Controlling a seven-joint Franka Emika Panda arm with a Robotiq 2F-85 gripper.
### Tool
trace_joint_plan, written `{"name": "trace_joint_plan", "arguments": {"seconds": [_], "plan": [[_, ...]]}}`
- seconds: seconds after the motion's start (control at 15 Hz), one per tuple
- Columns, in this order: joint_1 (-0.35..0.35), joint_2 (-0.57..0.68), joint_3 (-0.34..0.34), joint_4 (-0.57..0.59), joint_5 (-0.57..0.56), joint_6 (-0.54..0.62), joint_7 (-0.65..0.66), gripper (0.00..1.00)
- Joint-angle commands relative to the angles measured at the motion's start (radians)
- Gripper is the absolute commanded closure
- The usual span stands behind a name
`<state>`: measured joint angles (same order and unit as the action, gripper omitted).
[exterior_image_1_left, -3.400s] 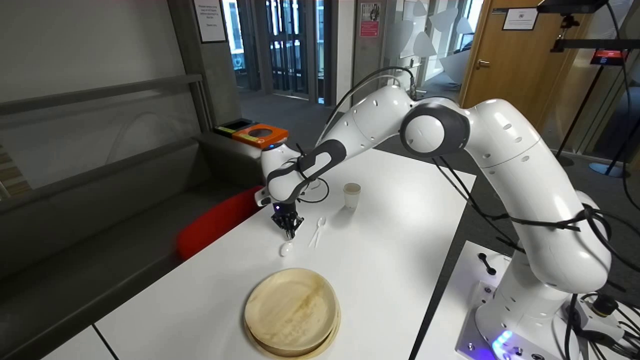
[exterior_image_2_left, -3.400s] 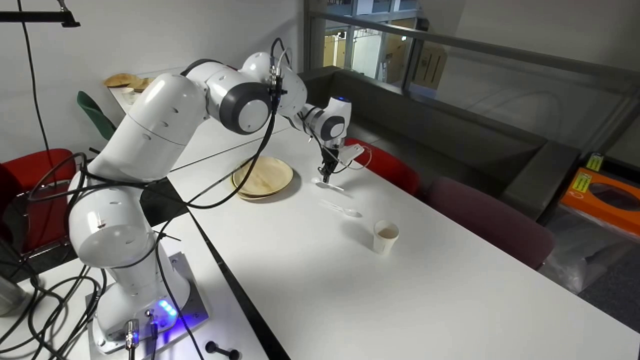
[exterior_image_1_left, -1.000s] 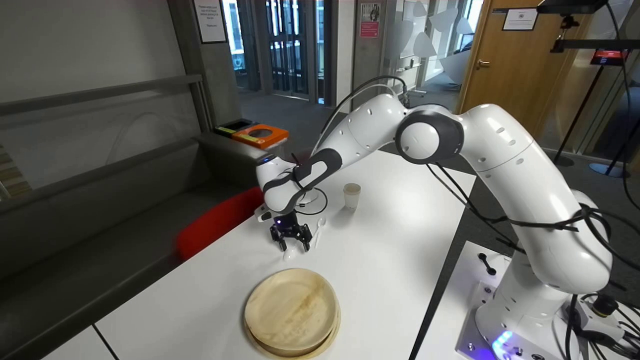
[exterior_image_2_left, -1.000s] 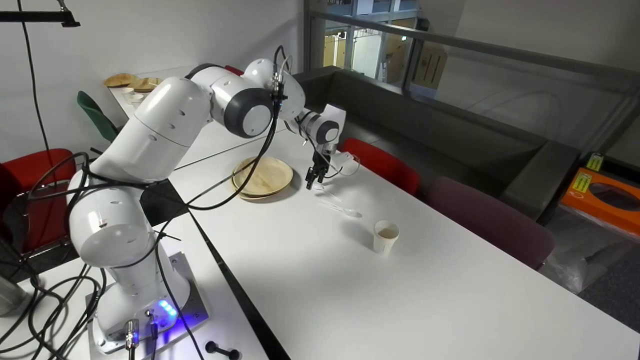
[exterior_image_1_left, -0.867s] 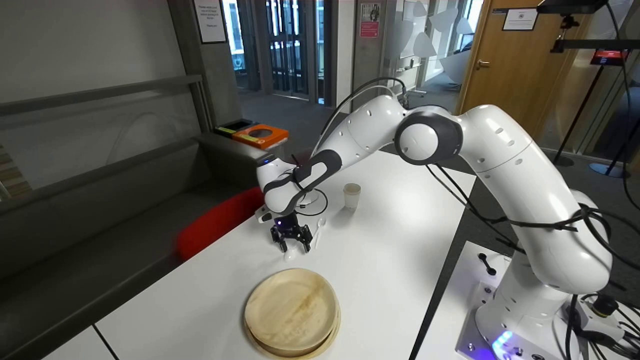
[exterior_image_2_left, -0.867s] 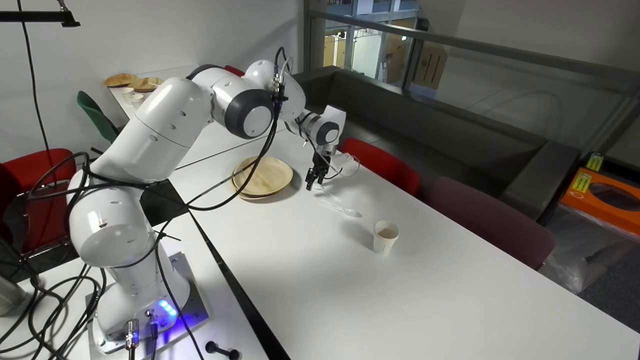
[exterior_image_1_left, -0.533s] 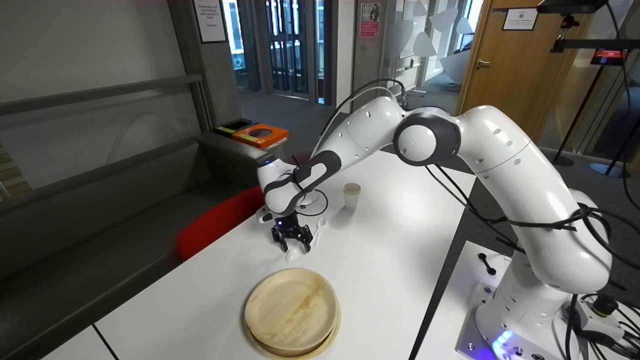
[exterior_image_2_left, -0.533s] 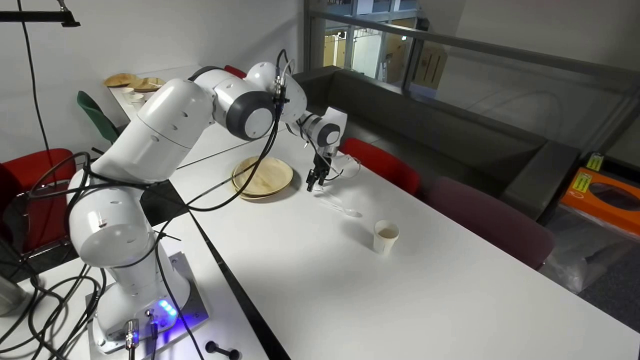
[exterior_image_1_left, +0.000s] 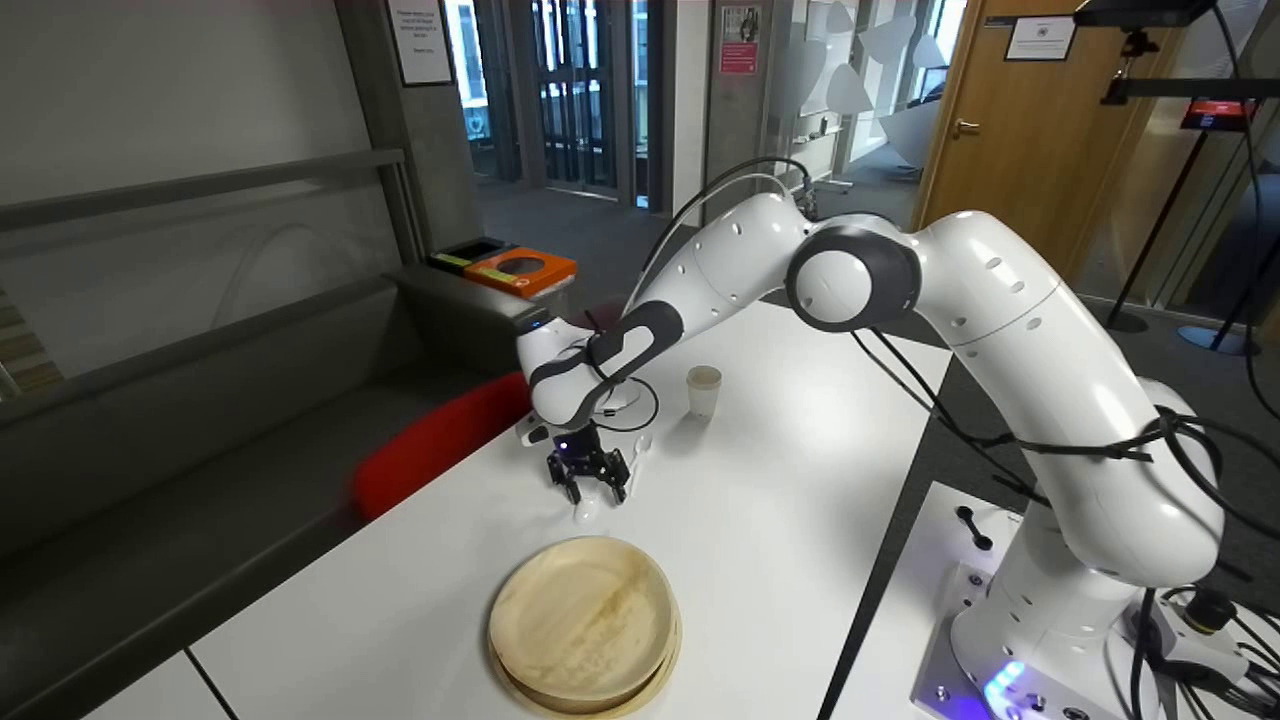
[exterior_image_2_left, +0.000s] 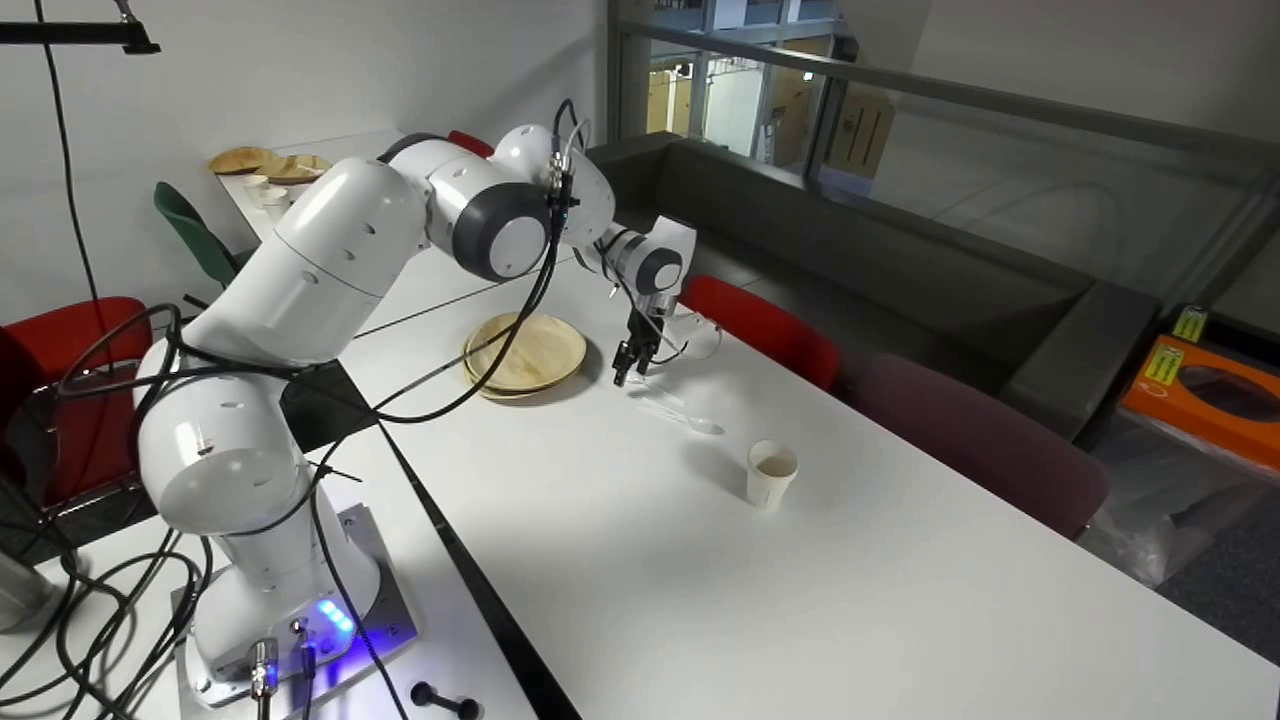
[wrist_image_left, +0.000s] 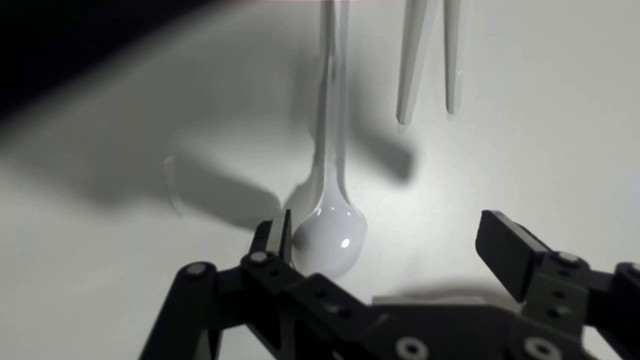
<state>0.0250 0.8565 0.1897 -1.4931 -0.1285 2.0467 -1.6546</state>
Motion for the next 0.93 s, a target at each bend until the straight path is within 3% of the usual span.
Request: {"name": "trace_joint_plan", "arguments": {"seconds": [0.0, 0.07, 0.13, 0.2, 0.27, 0.4, 0.53, 0.67, 0.8, 0.87], "plan": [[-0.008, 0.011, 0.003, 0.033, 0.023, -0.063, -0.025, 0.0], [-0.008, 0.012, 0.003, 0.034, 0.023, -0.068, -0.025, 0.0], [-0.008, 0.012, 0.003, 0.033, 0.024, -0.071, -0.024, 0.06], [-0.009, 0.013, 0.004, 0.034, 0.026, -0.076, -0.025, 0.27], [-0.01, 0.012, 0.005, 0.035, 0.027, -0.079, -0.025, 0.31], [-0.011, 0.013, 0.004, 0.039, 0.028, -0.086, -0.026, 0.31], [-0.013, 0.014, 0.004, 0.044, 0.031, -0.094, -0.027, 0.13], [-0.015, 0.016, 0.004, 0.044, 0.033, -0.097, -0.027, 0.05], [-0.017, 0.018, 0.005, 0.044, 0.035, -0.098, -0.028, 0.33], [-0.018, 0.019, 0.004, 0.045, 0.036, -0.099, -0.028, 0.33]]}}
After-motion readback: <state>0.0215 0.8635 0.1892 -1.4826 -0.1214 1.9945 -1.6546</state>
